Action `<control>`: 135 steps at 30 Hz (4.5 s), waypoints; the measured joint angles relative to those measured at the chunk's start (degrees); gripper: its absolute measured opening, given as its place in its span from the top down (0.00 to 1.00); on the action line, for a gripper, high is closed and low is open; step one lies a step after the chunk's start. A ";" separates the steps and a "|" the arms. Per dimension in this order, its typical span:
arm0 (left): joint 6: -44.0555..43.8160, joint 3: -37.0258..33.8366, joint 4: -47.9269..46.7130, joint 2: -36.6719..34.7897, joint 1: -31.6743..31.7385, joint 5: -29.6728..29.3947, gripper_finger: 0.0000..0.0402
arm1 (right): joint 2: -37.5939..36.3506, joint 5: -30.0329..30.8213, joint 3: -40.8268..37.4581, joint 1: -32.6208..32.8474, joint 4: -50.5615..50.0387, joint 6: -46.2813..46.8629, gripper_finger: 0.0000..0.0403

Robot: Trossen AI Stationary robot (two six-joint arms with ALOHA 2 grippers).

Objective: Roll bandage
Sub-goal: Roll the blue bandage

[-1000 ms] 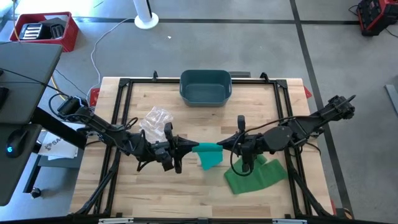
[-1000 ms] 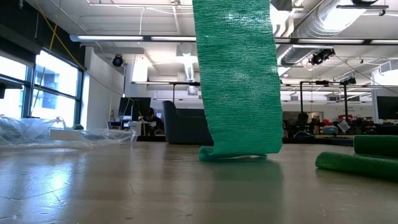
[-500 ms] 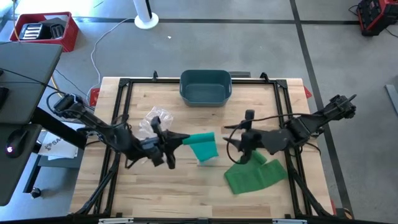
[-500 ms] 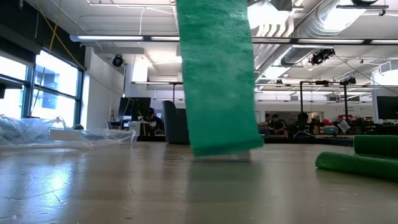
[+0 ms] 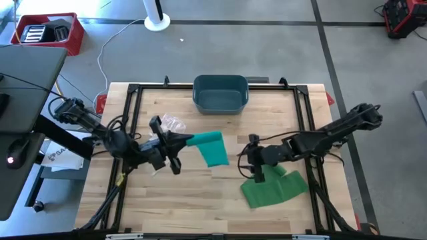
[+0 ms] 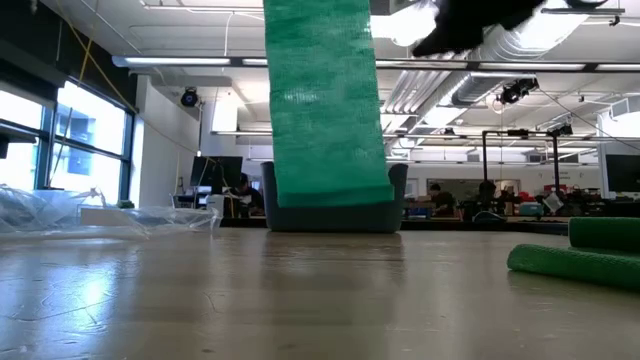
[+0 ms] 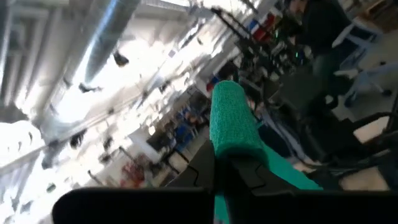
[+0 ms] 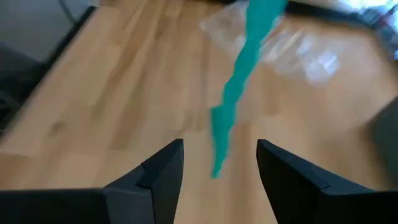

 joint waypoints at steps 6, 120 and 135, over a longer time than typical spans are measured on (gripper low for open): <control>-17.21 -0.02 -6.05 2.26 -0.27 2.44 0.99 | 0.02 -5.72 -3.02 3.28 1.12 13.16 0.52; -46.83 -35.34 -18.76 -5.18 28.24 18.83 1.00 | 8.97 43.77 49.03 16.58 -37.42 -10.23 1.00; -52.57 -35.32 -8.17 4.94 19.45 25.46 1.00 | 8.94 40.61 67.74 -0.19 -39.77 -26.16 1.00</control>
